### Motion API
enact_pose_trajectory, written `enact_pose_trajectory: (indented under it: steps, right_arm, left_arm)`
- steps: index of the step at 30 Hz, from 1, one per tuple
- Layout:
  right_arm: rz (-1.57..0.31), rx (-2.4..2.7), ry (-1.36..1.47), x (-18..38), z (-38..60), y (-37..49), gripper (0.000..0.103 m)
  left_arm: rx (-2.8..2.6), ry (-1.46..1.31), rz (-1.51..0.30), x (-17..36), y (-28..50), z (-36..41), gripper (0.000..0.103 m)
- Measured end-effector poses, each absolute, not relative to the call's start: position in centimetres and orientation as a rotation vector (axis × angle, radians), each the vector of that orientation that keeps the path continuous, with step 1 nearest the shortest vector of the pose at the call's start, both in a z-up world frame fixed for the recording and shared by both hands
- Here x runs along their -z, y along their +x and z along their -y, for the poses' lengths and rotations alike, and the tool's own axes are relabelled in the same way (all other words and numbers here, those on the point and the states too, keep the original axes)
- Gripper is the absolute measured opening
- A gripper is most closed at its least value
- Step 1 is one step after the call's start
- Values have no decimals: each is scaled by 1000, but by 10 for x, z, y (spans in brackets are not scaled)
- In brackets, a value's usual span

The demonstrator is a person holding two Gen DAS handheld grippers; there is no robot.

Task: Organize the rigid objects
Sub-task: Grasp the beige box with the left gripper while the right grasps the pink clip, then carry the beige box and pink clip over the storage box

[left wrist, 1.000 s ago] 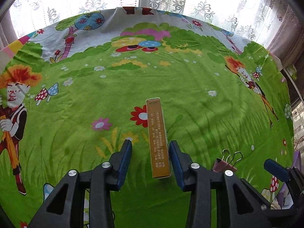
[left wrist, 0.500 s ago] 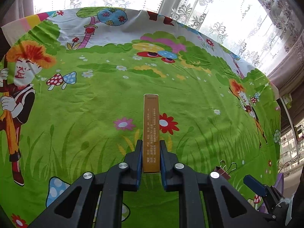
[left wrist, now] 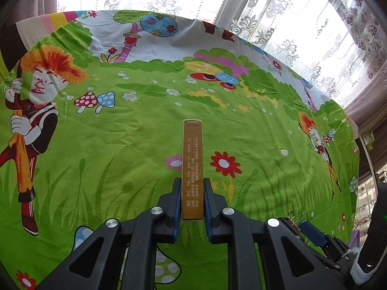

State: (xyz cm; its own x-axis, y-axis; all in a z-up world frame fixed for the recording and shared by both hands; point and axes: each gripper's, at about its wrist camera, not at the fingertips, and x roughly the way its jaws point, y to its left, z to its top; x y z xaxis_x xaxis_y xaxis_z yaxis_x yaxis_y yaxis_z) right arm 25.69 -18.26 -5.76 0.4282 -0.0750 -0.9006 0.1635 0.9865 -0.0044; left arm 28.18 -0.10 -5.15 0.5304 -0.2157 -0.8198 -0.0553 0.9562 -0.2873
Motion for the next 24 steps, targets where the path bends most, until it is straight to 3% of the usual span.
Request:
enact_pose_trajectory:
  steps: [2,3,24]
  right_arm:
    - [-1116,137,77,57,181,256,42]
    - [-1116,130,71,56,180,255,41]
    - [-1021,72,94,16,218,214,41]
  left_arm:
    - [100,-290,-1009,51,280,2,16]
    - [101,-290,-1008,50,280,3,16]
    - [191,-241,-959,9,238,41,16]
